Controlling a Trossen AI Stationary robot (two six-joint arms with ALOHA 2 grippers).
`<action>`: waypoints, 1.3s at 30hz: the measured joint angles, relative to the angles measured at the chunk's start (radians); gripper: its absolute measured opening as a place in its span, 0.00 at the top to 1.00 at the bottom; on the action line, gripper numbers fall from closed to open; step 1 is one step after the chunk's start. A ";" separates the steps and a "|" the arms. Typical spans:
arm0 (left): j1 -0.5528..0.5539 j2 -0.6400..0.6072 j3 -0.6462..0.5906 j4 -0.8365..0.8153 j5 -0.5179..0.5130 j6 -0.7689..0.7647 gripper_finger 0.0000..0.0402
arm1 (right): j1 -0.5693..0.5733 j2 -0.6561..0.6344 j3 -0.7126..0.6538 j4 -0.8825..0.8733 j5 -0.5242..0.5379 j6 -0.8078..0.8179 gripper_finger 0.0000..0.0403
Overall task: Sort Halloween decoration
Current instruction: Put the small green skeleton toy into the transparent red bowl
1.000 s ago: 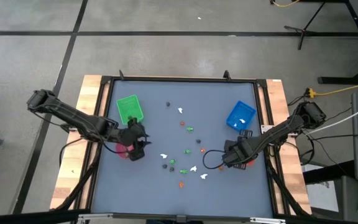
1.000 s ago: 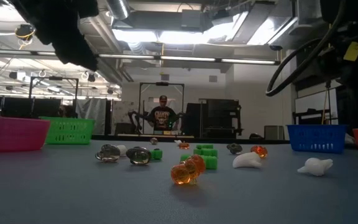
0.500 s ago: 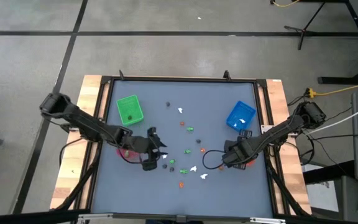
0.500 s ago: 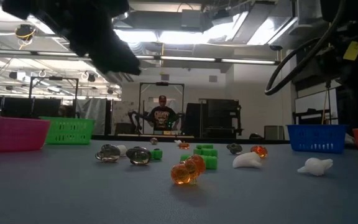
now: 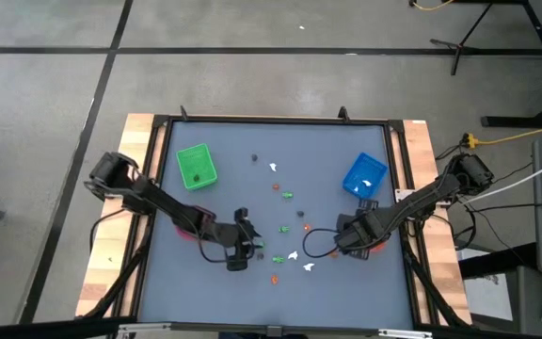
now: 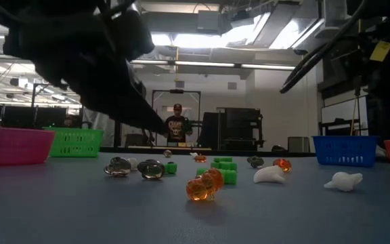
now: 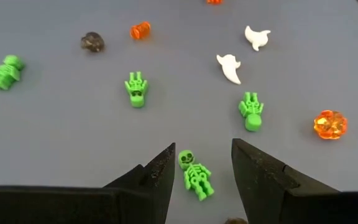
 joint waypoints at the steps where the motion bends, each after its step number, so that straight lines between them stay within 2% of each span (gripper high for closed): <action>1: 0.000 0.012 0.000 0.014 -0.002 0.000 0.65 | 0.000 0.000 0.000 0.001 0.000 0.000 0.49; 12: 0.000 0.110 0.010 0.066 -0.039 0.000 0.65 | 0.000 0.000 0.000 0.036 -0.001 0.000 0.49; 34: 0.000 0.115 0.012 -0.004 -0.024 -0.027 0.65 | 0.000 0.000 0.000 0.043 -0.002 0.000 0.49; 39: 0.000 0.115 0.012 -0.006 -0.024 -0.027 0.68 | 0.000 0.000 0.000 0.043 -0.002 0.000 0.49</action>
